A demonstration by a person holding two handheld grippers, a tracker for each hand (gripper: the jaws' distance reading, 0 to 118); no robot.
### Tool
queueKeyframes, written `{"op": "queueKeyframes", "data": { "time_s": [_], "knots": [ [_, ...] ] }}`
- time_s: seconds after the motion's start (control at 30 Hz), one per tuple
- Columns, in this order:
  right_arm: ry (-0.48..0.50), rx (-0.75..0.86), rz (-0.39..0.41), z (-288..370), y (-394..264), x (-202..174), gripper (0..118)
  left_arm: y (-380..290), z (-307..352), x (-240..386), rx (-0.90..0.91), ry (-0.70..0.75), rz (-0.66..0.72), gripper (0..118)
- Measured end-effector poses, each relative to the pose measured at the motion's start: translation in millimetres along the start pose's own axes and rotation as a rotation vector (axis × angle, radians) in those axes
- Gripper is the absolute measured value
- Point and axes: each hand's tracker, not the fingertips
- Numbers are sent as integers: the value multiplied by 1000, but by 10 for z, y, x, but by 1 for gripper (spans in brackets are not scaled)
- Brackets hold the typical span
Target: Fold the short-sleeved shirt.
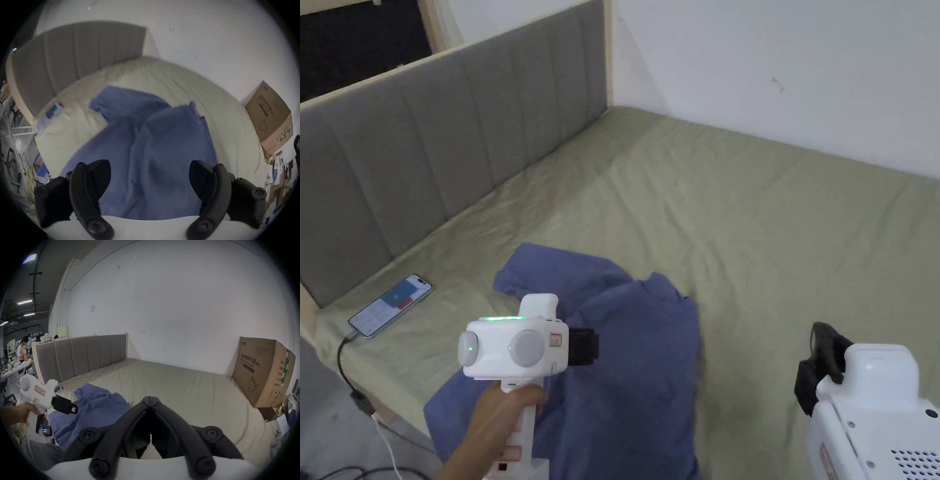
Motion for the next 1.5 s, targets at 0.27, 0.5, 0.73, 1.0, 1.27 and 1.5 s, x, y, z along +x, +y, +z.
{"op": "queueKeyframes", "data": {
  "time_s": [0.27,0.5,0.73,1.0,1.27,1.5],
  "knots": [
    [-61,-52,8,-85,-145,318,0,-169,-669,189,-118,135,-88,81],
    [-84,-51,-43,34,-142,491,0,-197,-304,462,-28,94,-180,2],
    [-112,17,-73,393,-44,725,0,106,766,677,196,-211,-22,2],
    [-187,94,-103,928,44,1120,0,510,1831,1896,360,-414,-251,1],
    [-318,146,-99,1458,42,1602,0,493,2153,3205,370,-594,-454,1],
    [-456,131,-92,1820,-93,2033,0,-69,1533,4065,170,-688,-595,1]
  ]
}}
